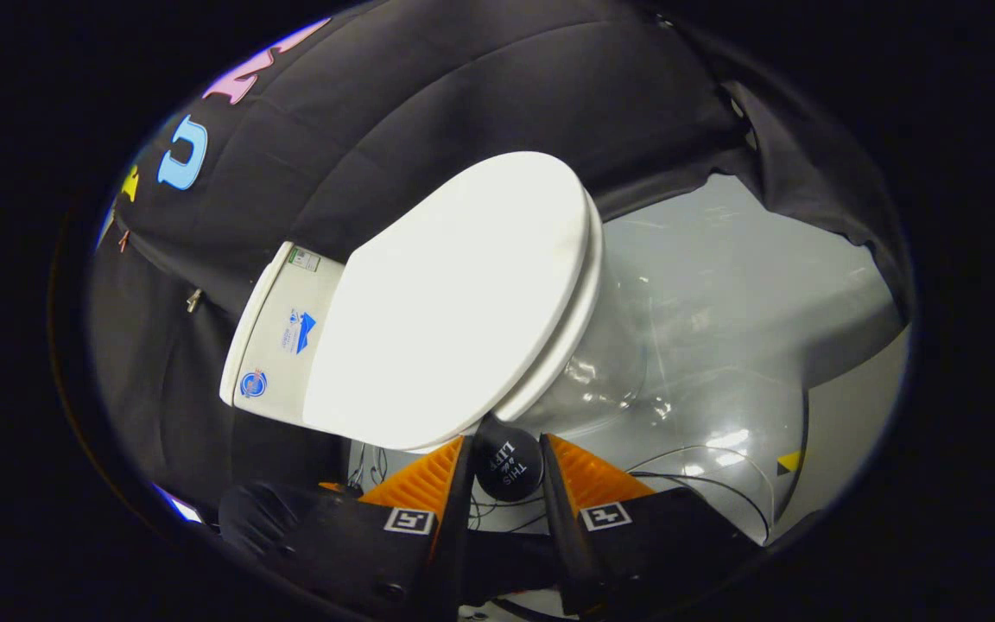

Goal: Open the toilet lid.

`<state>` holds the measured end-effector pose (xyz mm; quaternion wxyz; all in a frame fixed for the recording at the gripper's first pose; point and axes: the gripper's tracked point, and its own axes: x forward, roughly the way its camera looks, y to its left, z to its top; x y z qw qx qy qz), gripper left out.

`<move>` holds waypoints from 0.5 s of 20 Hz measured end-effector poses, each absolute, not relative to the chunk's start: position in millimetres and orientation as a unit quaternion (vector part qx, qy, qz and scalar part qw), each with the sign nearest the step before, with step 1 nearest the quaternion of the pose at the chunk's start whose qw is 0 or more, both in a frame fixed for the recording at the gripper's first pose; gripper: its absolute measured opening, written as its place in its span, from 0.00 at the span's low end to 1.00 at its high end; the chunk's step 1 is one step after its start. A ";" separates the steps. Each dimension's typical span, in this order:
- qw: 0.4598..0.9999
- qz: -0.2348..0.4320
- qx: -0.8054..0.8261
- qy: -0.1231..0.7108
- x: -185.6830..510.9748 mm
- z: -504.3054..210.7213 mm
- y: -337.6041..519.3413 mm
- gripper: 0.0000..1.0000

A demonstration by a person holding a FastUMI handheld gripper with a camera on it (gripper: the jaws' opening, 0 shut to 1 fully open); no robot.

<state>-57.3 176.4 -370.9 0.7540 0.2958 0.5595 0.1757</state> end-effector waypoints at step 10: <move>0.779 0.178 0.254 0.544 -53.9 -350.5 167.0 0.10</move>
